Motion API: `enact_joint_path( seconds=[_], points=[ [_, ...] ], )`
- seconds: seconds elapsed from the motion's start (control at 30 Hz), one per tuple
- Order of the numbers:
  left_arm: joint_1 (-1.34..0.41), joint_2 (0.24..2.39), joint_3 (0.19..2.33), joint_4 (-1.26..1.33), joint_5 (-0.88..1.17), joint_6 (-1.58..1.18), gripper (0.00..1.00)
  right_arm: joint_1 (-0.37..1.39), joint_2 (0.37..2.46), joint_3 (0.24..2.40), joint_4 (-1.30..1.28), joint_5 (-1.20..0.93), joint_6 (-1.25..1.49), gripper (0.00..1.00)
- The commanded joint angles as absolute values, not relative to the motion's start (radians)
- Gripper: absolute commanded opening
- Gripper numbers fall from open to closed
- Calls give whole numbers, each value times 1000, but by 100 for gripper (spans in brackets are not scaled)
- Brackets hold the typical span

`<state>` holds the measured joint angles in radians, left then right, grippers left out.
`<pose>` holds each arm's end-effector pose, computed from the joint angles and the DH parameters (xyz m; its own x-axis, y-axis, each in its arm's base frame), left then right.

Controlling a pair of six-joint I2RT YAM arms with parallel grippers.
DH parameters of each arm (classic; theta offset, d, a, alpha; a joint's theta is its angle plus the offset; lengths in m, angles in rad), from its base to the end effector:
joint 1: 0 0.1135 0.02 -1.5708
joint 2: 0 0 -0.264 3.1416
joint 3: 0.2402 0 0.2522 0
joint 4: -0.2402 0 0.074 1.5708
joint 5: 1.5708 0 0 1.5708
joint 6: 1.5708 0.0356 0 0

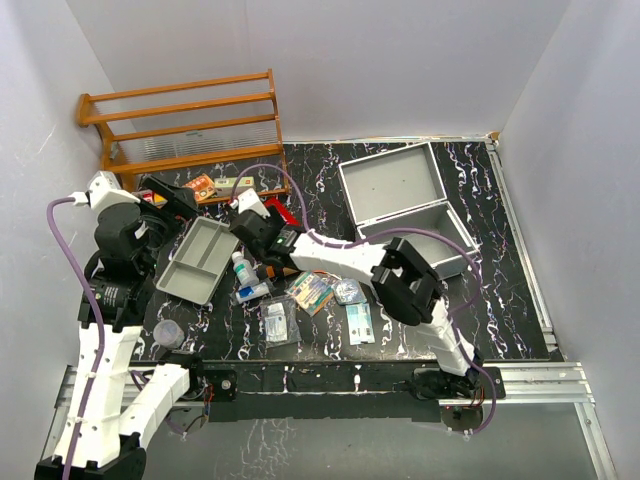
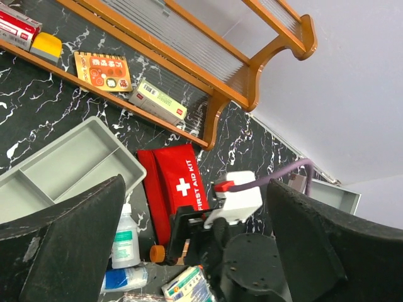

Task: Organize the medicine kit

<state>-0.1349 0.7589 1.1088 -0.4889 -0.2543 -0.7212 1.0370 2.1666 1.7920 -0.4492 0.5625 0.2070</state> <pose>0.1453 -0.0107 0.4205 -0.0260 -0.6414 -0.7668 -0.1783 0.7577 -0.6277 0.2651 0.4112 0.2218 -0.4771 -0.4656 -0.7454 -0.4555 0.8563 -0.2433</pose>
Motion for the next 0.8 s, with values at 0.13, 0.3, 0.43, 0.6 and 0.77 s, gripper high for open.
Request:
enact_joint_path(
  seconds=[0.13,0.3,0.43,0.6,0.77],
  points=[
    [-140,778,1142,-447,-284,-685,94,1037,2281,1938,-459,683,101,54],
    [-141,797,1140,-449,-286,-671,95,1037,2330,1952,-458,686,93,53],
    [-141,798,1136,-446,-281,-664,96,1037,2372,1983,-460,678,81,53],
    [-140,805,1127,-438,-281,-661,97,1037,2412,2012,-455,745,50,49],
    [-141,810,1124,-436,-288,-663,97,1037,2446,2029,-436,797,6,43]
  ],
)
